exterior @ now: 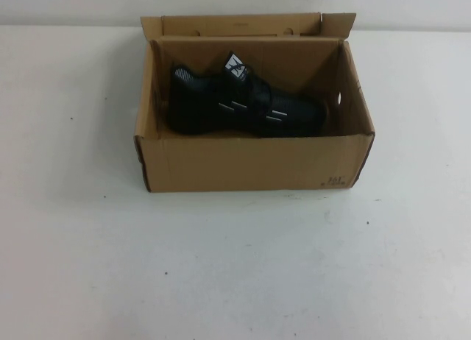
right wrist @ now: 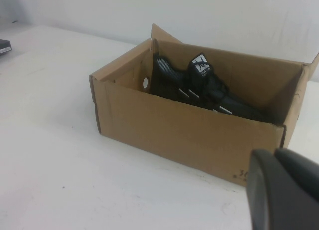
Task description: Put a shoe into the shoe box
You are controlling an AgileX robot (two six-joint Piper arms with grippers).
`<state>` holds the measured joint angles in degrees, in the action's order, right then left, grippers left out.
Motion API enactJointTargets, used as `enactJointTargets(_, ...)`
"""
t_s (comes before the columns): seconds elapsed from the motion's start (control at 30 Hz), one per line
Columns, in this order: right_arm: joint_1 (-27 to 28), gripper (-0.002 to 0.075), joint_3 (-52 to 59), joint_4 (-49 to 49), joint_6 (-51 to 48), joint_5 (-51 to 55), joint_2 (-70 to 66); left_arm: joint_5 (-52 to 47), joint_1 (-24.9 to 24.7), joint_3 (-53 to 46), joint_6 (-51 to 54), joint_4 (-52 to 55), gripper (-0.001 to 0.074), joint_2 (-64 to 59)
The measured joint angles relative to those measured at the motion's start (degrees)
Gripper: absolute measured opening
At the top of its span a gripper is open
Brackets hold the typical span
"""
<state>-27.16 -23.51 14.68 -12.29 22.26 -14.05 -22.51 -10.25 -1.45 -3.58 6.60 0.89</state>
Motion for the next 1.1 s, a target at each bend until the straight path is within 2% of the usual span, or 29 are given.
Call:
enactJointTargets(0.43,0.8,-0.0015,0.0,0.1,-0.1,0.0,0.5,0.0,0.0,0.0,0.0,0.0,-0.0001,0.0)
enactJointTargets(0.9,20.6,-0.0017,0.0,-0.6,-4.4,0.0,6.4,0.0,0.0,0.0,0.0,-0.1,-0.0001,0.0)
enactJointTargets(1.1,24.8,-0.0017,0.0,-0.6,-4.4,0.0,7.0,0.0,0.0,0.0,0.0,-0.1,-0.0001,0.0)
